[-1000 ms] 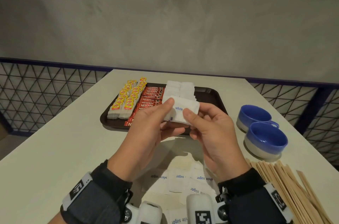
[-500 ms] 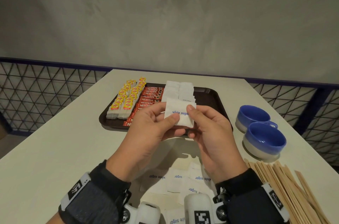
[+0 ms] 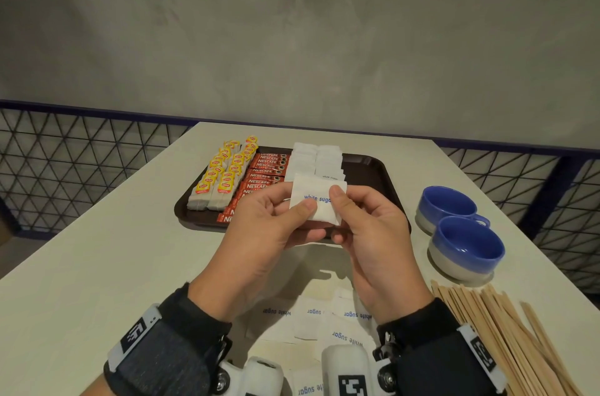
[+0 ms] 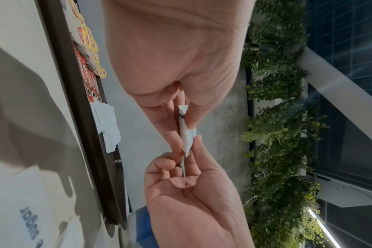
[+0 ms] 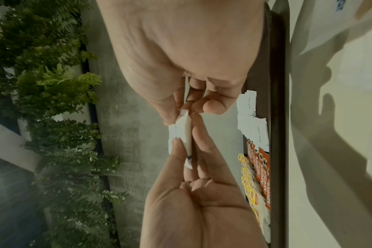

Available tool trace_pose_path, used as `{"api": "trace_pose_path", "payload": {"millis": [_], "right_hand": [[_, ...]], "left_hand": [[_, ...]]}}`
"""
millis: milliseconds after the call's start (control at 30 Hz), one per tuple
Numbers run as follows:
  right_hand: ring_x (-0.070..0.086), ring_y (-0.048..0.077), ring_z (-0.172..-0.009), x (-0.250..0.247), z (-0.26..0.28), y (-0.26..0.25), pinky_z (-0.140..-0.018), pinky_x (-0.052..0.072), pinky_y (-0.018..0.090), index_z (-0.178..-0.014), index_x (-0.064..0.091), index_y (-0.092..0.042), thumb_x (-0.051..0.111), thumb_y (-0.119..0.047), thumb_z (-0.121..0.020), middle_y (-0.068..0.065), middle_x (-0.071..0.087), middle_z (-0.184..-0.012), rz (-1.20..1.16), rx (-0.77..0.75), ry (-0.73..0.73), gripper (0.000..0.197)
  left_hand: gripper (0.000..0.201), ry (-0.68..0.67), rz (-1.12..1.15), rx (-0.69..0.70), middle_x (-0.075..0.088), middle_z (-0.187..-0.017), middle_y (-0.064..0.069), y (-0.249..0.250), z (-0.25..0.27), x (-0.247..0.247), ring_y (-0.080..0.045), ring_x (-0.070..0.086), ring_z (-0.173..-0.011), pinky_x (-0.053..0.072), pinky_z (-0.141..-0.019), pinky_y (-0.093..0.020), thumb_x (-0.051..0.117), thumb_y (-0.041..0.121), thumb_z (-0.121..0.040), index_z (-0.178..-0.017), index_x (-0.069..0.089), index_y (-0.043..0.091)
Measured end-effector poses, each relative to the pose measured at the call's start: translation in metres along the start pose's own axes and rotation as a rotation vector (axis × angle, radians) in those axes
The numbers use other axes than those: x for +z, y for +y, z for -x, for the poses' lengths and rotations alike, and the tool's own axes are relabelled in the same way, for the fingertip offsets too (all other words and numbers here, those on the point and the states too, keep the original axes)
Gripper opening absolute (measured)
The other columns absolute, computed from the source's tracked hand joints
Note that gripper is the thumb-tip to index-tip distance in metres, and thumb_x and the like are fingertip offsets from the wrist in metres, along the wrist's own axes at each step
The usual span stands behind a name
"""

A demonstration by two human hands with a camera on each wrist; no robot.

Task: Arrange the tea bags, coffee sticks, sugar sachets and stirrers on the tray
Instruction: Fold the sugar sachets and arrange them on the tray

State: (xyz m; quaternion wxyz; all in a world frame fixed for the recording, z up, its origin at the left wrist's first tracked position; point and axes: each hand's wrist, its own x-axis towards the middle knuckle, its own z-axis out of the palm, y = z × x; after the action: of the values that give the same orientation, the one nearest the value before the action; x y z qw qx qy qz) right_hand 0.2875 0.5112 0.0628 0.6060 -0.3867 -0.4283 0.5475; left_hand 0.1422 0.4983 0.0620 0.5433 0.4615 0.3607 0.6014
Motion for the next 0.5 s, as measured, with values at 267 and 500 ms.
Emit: {"api": "trace_pose_path", "payload": {"millis": [267, 500], "right_hand": [[0.057, 0.024, -0.078, 0.0008, 0.0013, -0.0002, -0.059, 0.044, 0.029, -0.103, 0.073, -0.007, 0.069, -0.02, -0.095, 0.013, 0.077, -0.101, -0.006, 0.037, -0.01, 0.016], [0.054, 0.021, -0.075, 0.0027, 0.0024, 0.0002, -0.056, 0.044, 0.028, -0.103, 0.075, -0.01, 0.063, -0.007, -0.096, 0.012, 0.077, -0.101, 0.023, 0.025, -0.006, 0.014]], "left_hand": [[0.028, 0.001, 0.002, -0.005, 0.079, -0.106, -0.016, 0.0009, 0.0003, 0.0, -0.034, 0.077, -0.095, 0.065, -0.08, -0.033, 0.064, 0.006, -0.096, -0.124, 0.07, 0.007], [0.027, 0.001, 0.006, -0.011, 0.079, -0.106, -0.014, 0.0026, 0.0003, 0.0006, -0.031, 0.078, -0.092, 0.065, -0.079, -0.031, 0.063, 0.005, -0.098, -0.123, 0.07, 0.009]]}}
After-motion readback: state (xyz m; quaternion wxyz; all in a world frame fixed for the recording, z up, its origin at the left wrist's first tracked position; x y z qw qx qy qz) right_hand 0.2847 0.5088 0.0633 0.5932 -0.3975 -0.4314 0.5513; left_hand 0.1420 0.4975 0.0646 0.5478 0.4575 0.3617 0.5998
